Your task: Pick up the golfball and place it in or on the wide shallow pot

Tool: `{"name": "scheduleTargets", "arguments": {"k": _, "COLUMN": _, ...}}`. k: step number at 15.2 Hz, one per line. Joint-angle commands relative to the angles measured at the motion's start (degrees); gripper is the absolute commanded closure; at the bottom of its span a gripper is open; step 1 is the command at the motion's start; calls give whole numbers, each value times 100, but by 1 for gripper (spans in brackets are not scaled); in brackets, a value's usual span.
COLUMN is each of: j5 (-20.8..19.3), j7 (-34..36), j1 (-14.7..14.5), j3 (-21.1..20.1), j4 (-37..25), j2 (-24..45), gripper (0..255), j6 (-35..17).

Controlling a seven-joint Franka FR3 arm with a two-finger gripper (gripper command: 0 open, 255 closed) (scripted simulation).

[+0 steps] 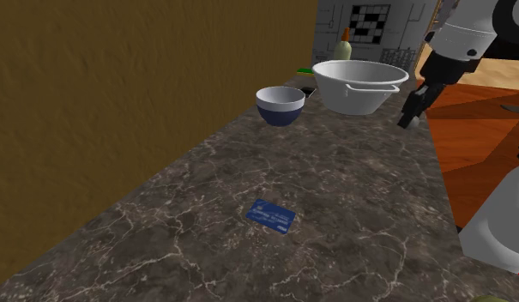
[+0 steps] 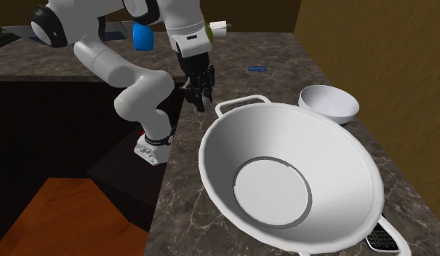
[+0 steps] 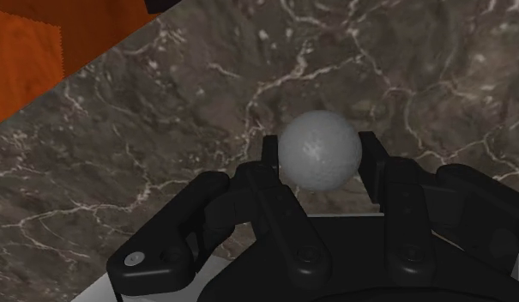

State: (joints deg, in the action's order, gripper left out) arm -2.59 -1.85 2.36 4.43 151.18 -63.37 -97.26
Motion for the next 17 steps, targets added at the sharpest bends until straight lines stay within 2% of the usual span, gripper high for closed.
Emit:
{"name": "scheduleTargets", "arguments": {"k": 1, "j5": 11, "j7": 4, "j1": -7, "j3": -12, "j4": -196, "j2": 48, "gripper": 255, "j6": 149}}
{"name": "scheduleTargets", "arguments": {"k": 17, "j5": 70, "j7": 14, "j1": -54, "j3": -63, "j4": -1721, "j2": 618, "gripper": 255, "j6": 1104}}
